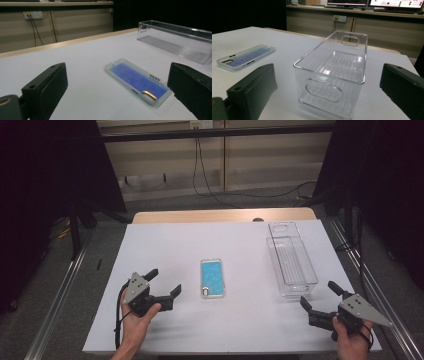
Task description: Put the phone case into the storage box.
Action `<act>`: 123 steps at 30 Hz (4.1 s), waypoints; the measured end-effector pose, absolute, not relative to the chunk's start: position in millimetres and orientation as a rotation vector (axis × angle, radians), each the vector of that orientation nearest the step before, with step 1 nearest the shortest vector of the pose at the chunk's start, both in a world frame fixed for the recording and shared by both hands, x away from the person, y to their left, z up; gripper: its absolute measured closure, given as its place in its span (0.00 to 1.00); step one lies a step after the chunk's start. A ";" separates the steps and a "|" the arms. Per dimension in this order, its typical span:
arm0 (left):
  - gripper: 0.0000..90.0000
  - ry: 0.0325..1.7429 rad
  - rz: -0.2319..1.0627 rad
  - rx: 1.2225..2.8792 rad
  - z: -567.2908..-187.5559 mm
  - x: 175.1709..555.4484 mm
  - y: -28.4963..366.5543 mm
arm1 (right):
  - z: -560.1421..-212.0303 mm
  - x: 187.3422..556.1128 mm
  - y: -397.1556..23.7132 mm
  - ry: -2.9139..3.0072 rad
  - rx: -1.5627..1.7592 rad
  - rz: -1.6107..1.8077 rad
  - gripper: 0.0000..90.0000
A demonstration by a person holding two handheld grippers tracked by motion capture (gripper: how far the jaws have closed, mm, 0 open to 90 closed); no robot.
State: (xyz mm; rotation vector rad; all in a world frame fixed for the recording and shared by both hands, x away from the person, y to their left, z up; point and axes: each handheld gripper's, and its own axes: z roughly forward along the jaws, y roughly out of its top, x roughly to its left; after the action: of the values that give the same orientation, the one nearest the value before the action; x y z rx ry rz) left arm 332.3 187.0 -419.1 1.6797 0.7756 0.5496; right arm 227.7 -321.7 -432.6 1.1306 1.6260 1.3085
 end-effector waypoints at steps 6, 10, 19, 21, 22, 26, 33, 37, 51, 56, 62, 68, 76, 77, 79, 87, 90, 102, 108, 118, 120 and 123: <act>0.04 0.749 0.529 1.692 -420.1 344.8 175.9 | -432.7 227.3 -322.1 1.627 1.131 1.307 0.00; 0.04 0.739 0.530 1.684 -419.1 351.0 170.7 | -432.8 227.4 -322.3 1.626 1.132 1.305 0.00; 0.03 0.689 0.549 1.643 -409.0 367.0 157.9 | -432.5 226.4 -321.7 1.628 1.128 1.308 0.00; 0.03 0.680 0.549 1.636 -408.5 370.1 153.5 | -432.5 226.9 -321.7 1.631 1.125 1.309 0.00; 0.03 0.674 0.554 1.643 -408.2 371.4 151.6 | -432.6 227.3 -321.5 1.631 1.125 1.309 0.00; 0.03 0.664 0.554 1.646 -407.6 376.8 144.7 | -432.6 228.2 -321.3 1.635 1.125 1.311 0.00; 0.04 0.658 0.569 1.631 -406.1 391.0 136.3 | -432.5 226.8 -322.1 1.632 1.127 1.310 0.00; 0.06 0.643 0.575 1.639 -407.4 398.2 131.5 | -432.7 226.8 -321.7 1.637 1.126 1.305 0.00; 0.12 0.611 0.559 1.640 -400.5 424.3 103.0 | -432.1 225.9 -320.9 1.635 1.126 1.299 0.00; 0.17 0.610 0.539 1.655 -400.3 429.1 94.9 | -432.0 225.8 -320.3 1.637 1.124 1.302 0.00; 0.30 0.592 0.516 1.659 -399.5 430.0 87.3 | -432.2 226.9 -321.3 1.636 1.129 1.308 0.00; 0.39 0.565 0.485 1.679 -398.7 429.9 82.7 | -432.1 226.7 -321.0 1.637 1.126 1.312 0.00; 0.60 0.529 0.443 1.745 -398.4 431.5 80.8 | -432.1 226.6 -320.9 1.640 1.124 1.311 0.00; 0.65 0.528 0.440 1.751 -398.4 431.6 80.7 | -432.0 226.3 -320.9 1.638 1.124 1.312 0.00; 0.68 0.515 0.438 1.765 -397.9 431.7 80.3 | -432.0 226.3 -321.0 1.638 1.124 1.312 0.00; 0.88 0.496 0.388 1.815 -392.2 435.0 79.9 | -431.7 225.4 -321.4 1.631 1.123 1.312 0.00; 0.93 0.496 0.362 1.842 -393.2 436.2 79.2 | -431.6 225.2 -321.3 1.633 1.121 1.310 0.00; 1.00 0.537 0.250 1.960 -398.1 447.6 67.0 | -431.8 225.1 -321.4 1.636 1.123 1.309 0.00; 1.00 0.561 0.201 2.020 -399.2 453.8 58.5 | -431.8 225.1 -321.5 1.638 1.123 1.312 0.00; 1.00 0.617 0.134 2.149 -401.1 464.6 46.2 | -431.7 225.0 -322.0 1.635 1.125 1.312 0.00; 1.00 0.618 0.158 2.201 -401.9 465.3 40.9 | -431.8 225.1 -321.8 1.634 1.125 1.311 0.00; 1.00 0.640 0.201 2.263 -405.9 468.1 34.3 | -431.9 225.3 -321.3 1.639 1.124 1.310 0.00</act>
State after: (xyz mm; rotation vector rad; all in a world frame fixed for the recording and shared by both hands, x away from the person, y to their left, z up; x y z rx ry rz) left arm 468.1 34.3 -405.9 2.2631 0.6402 0.2014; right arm 225.3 -321.3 -431.9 1.1244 1.6386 1.3102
